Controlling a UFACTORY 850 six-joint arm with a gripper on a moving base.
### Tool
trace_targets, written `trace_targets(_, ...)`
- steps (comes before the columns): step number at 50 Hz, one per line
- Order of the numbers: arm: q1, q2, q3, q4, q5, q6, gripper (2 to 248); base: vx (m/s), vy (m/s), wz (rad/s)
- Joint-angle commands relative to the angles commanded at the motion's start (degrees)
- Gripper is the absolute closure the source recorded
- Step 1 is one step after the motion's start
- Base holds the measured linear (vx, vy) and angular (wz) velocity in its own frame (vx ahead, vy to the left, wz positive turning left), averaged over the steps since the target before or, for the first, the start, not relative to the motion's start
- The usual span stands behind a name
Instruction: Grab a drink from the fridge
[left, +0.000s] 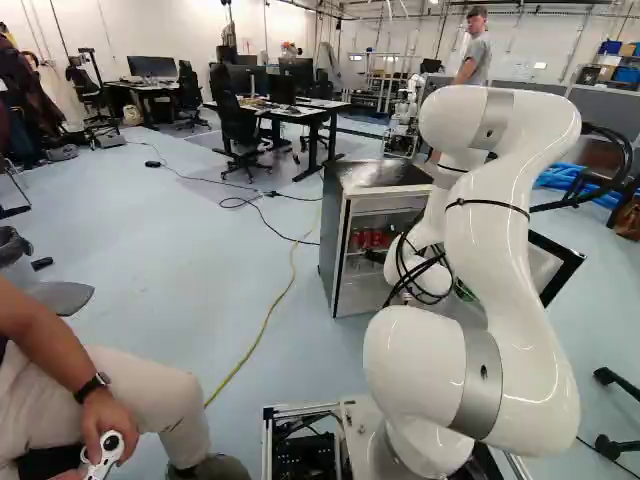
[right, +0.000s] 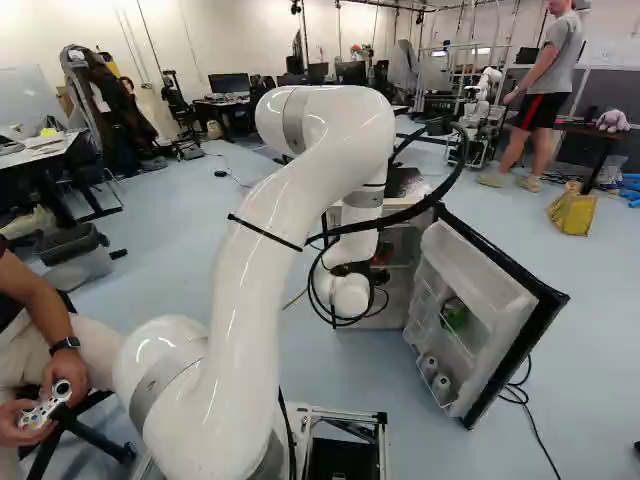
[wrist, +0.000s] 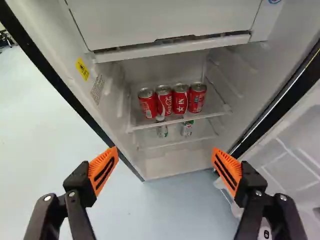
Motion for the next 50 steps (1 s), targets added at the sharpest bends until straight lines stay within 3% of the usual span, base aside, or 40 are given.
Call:
trace_targets(34,1.2,-4.2,-8.0,0.1,-6.8,0.0,3,0.000,0.000,0.000)
trace_targets(50,2.1,-6.0,-11.3,2.3,-9.9,0.0,3,0.000,0.000,0.000)
